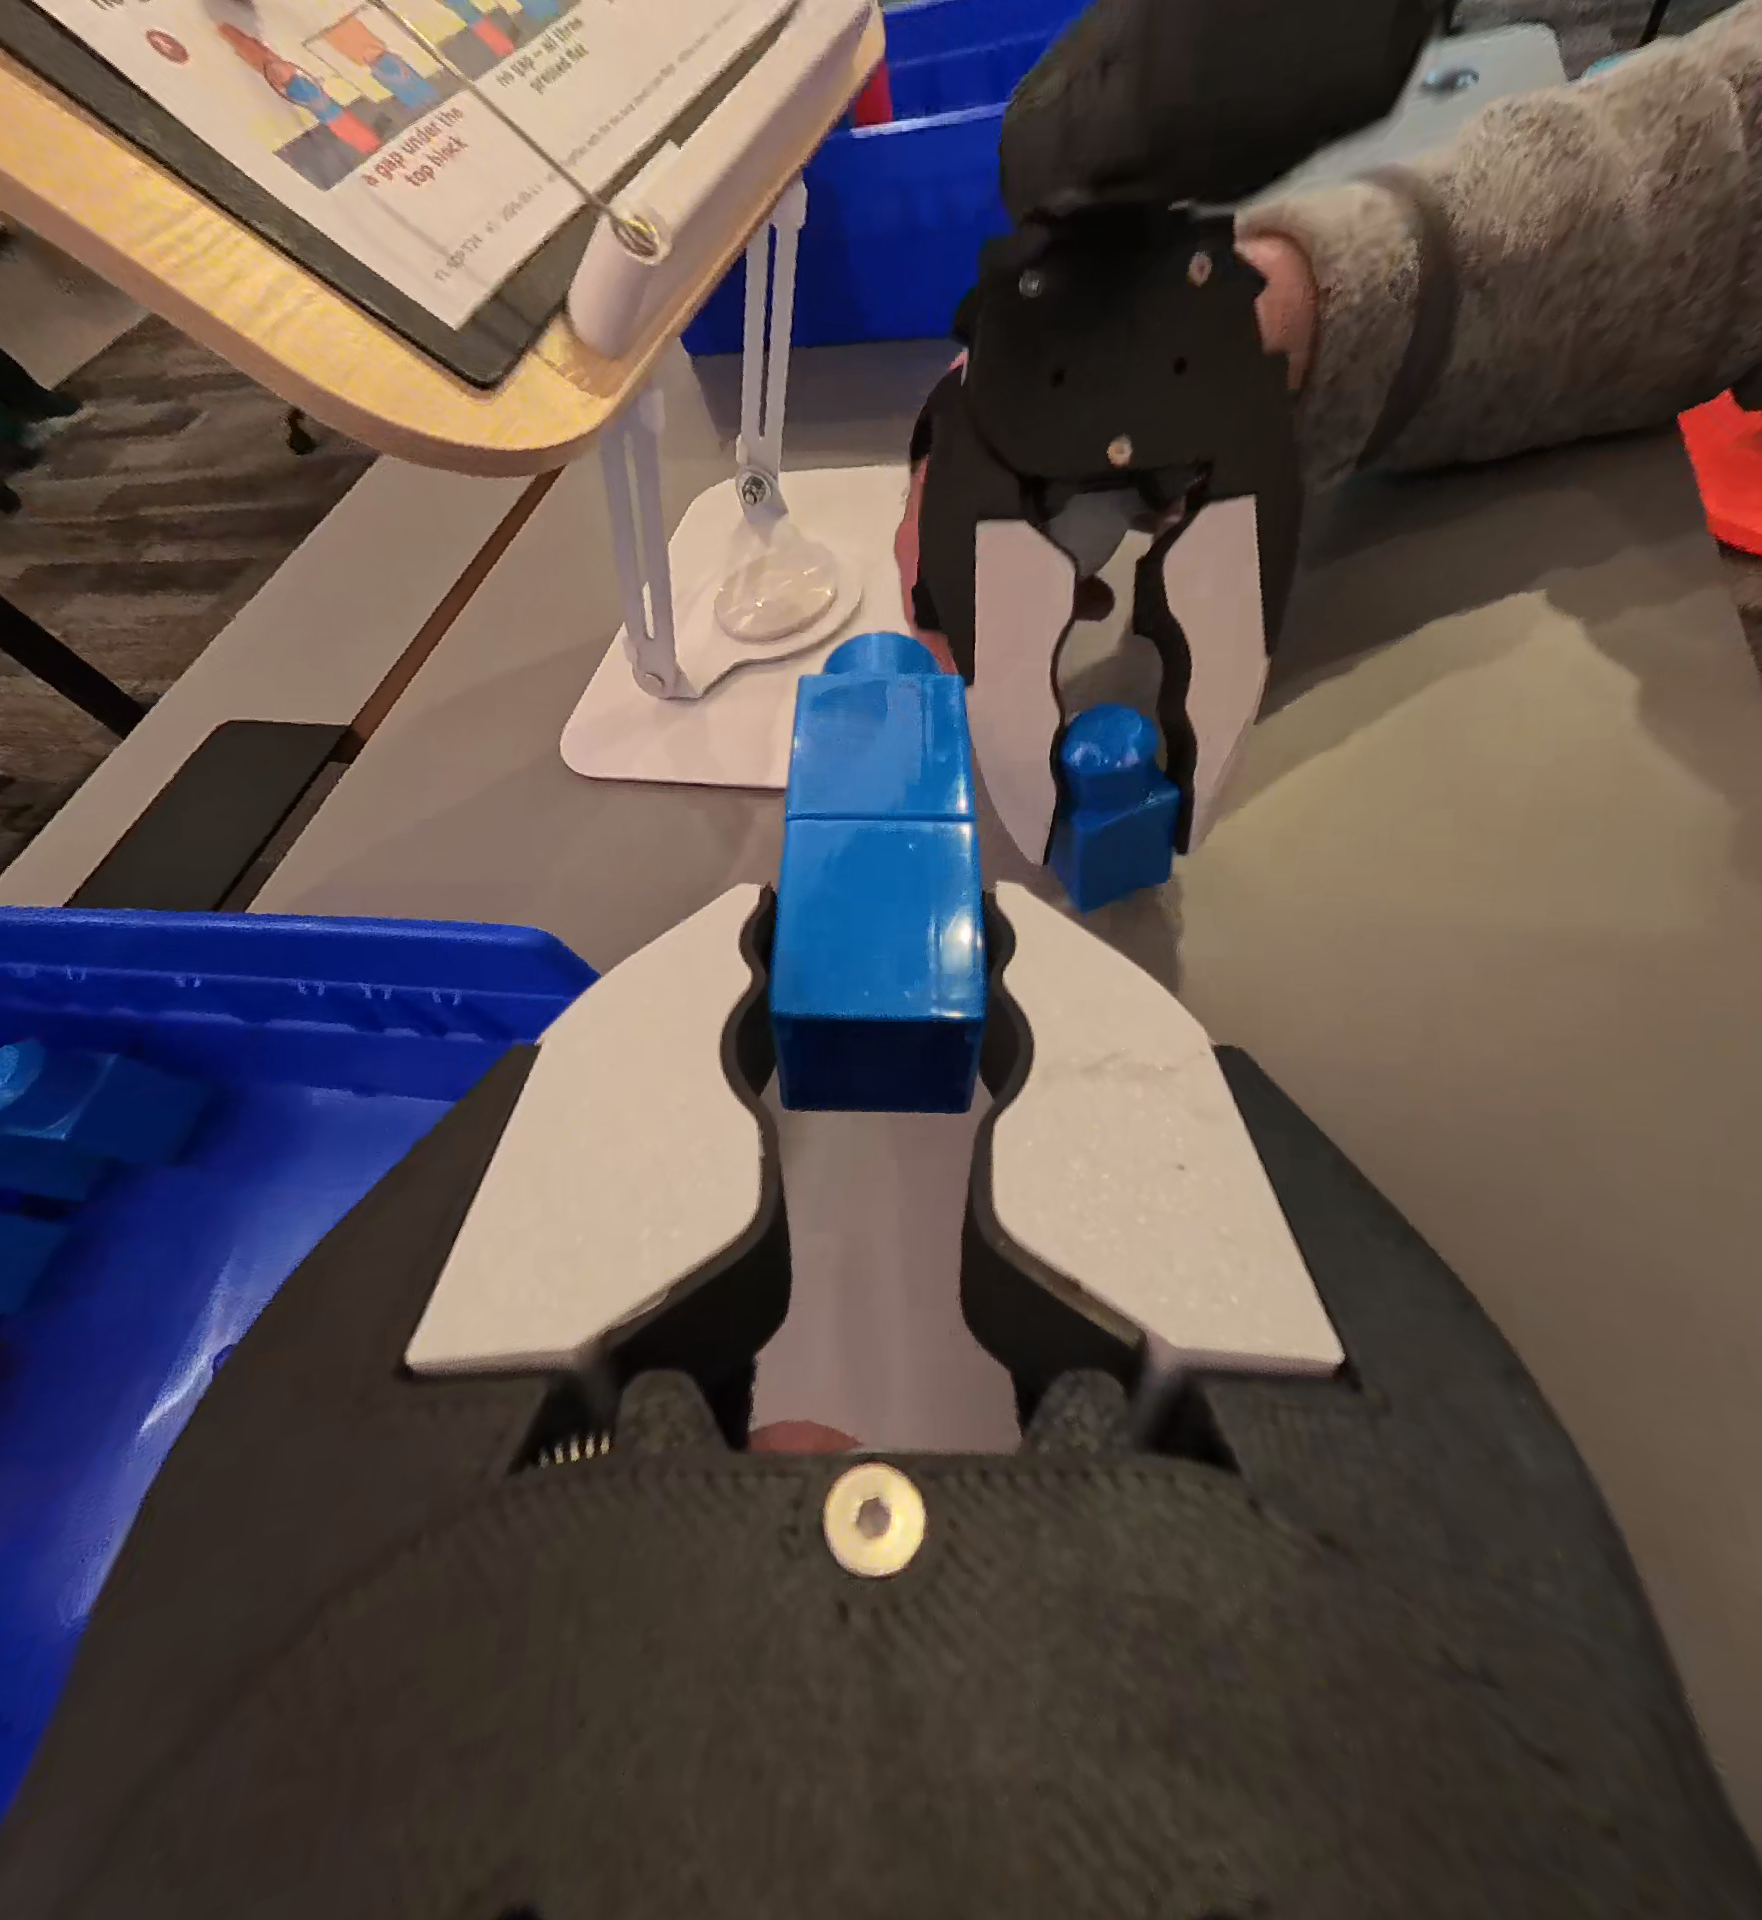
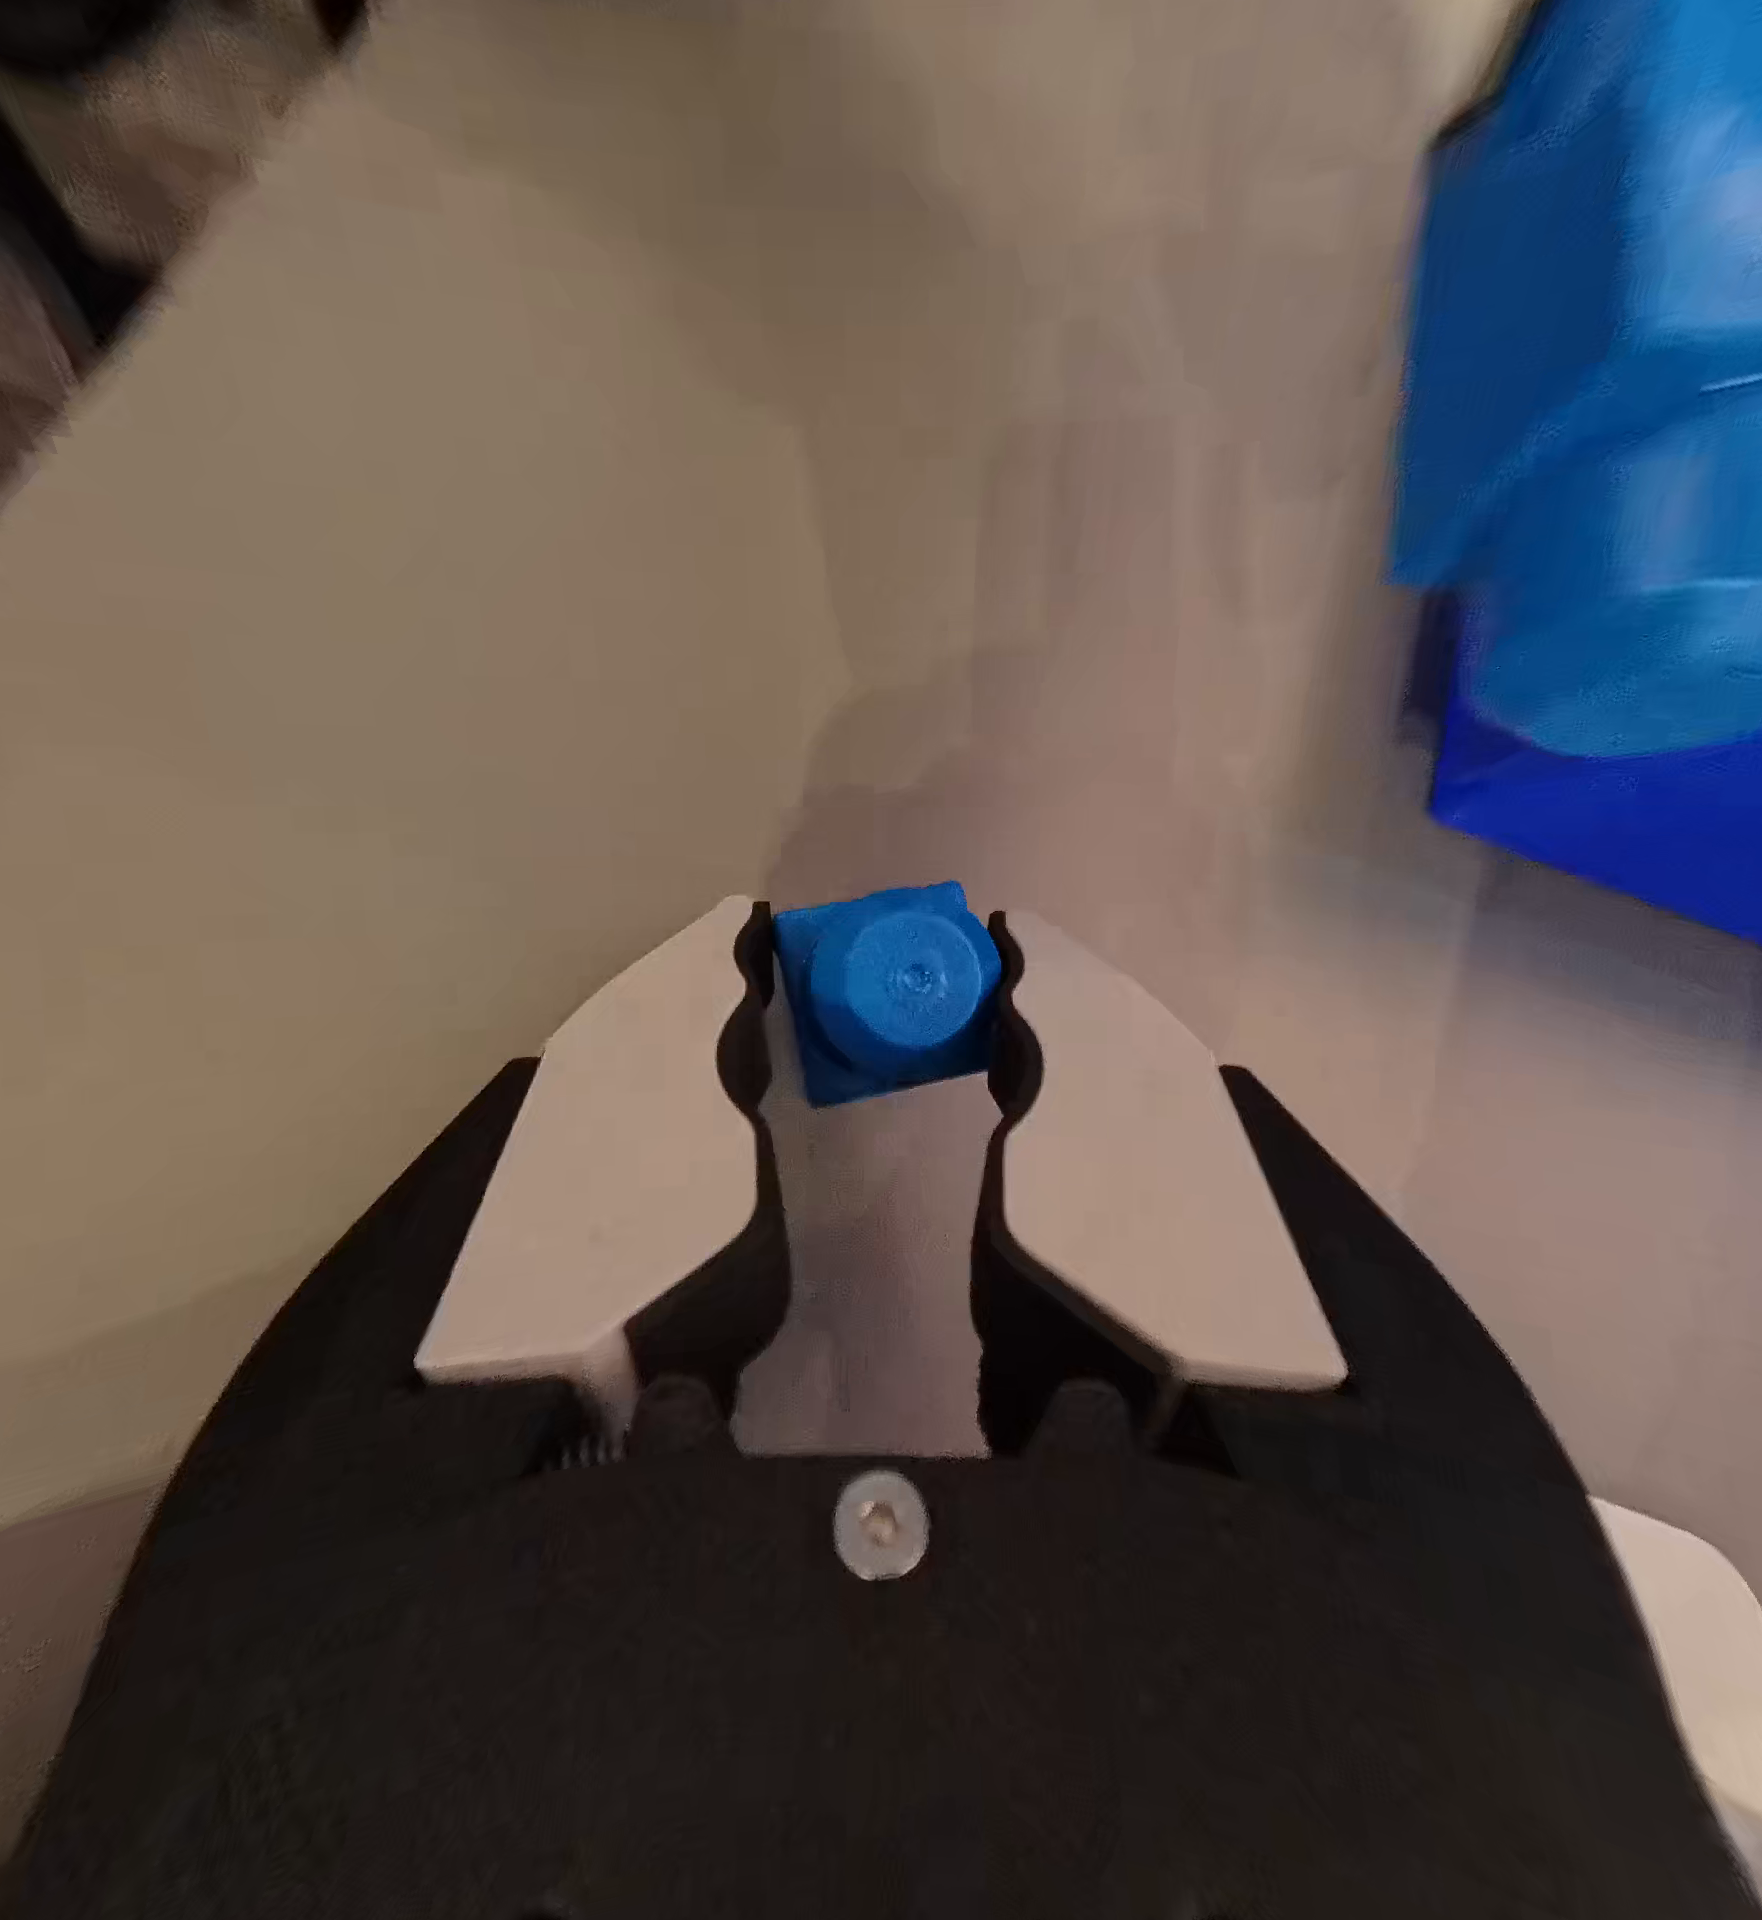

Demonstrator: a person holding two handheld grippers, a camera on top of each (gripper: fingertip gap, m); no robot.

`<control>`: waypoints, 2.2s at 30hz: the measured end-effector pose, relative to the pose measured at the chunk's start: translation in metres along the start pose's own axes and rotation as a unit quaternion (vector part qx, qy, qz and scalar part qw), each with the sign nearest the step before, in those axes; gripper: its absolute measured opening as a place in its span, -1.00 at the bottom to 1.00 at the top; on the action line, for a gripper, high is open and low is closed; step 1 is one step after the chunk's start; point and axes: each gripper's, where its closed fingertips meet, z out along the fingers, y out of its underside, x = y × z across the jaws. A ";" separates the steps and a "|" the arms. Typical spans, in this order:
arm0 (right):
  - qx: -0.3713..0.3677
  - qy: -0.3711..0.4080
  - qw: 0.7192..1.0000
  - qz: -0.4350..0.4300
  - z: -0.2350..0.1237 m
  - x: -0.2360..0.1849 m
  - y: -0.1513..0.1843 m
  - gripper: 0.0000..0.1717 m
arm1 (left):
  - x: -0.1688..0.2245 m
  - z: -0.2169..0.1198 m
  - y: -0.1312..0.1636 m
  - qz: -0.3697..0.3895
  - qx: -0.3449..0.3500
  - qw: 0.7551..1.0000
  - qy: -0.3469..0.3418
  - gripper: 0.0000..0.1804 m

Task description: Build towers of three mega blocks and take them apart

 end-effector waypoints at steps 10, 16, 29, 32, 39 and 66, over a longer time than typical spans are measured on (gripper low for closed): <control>0.388 0.137 0.909 0.072 -0.165 0.024 -0.090 -0.55 | 0.014 0.001 -0.070 0.004 0.176 0.984 -0.010 -0.60; 0.454 0.166 0.873 0.070 -0.195 0.018 -0.100 -0.55 | 0.037 0.027 -0.101 0.031 0.197 0.980 -0.017 -0.60; 0.482 0.147 0.862 0.050 -0.205 0.007 -0.105 -0.56 | 0.053 0.030 -0.124 0.027 0.244 0.969 -0.011 -0.61; 0.488 0.143 0.860 0.045 -0.207 0.005 -0.106 -0.56 | 0.056 0.028 -0.129 0.029 0.256 0.966 -0.013 -0.60; 0.502 0.136 0.853 0.049 -0.212 0.004 -0.107 -0.56 | 0.058 0.030 -0.133 0.018 0.273 0.962 -0.009 -0.60; 0.597 0.133 0.789 0.059 -0.249 -0.008 -0.118 -0.56 | 0.070 0.039 -0.171 -0.070 0.395 0.916 0.006 -0.61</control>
